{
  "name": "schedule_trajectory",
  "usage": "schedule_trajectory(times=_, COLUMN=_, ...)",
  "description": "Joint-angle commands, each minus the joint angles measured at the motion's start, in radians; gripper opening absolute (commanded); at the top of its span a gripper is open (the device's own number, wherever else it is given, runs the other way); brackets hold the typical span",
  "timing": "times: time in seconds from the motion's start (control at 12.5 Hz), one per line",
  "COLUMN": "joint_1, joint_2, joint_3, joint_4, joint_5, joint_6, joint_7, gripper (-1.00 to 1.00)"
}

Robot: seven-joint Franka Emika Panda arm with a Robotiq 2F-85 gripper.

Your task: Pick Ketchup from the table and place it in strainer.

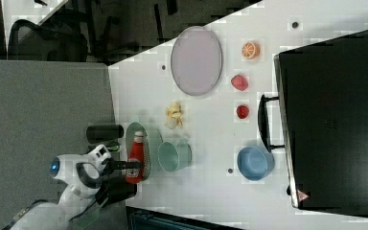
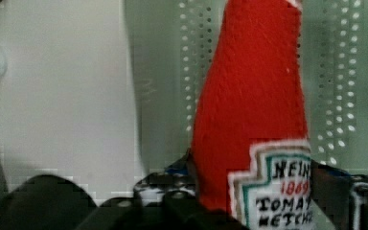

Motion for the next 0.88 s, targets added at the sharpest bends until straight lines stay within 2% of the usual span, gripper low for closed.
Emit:
schedule_trajectory(times=0.08, joint_1=-0.004, joint_2=-0.015, joint_3=-0.011, joint_4=0.009, joint_5=-0.042, joint_6=0.077, joint_7=0.096, gripper=0.95)
schedule_trajectory(times=0.24, joint_1=-0.022, joint_2=-0.073, joint_3=-0.011, joint_4=0.011, joint_5=-0.041, joint_6=0.046, joint_7=0.137, gripper=1.0)
schedule_trajectory(times=0.48, joint_1=-0.082, joint_2=-0.258, joint_3=-0.01, joint_4=0.014, joint_5=-0.01, joint_6=-0.082, joint_7=0.172, gripper=1.0)
schedule_trajectory(times=0.72, joint_1=-0.17, joint_2=-0.44, joint_3=-0.025, joint_4=0.048, joint_5=0.171, joint_6=-0.328, joint_7=0.149, gripper=1.0)
schedule_trajectory(times=0.88, joint_1=-0.221, joint_2=-0.534, joint_3=-0.069, joint_4=0.098, joint_5=0.274, joint_6=-0.534, joint_7=0.065, gripper=1.0)
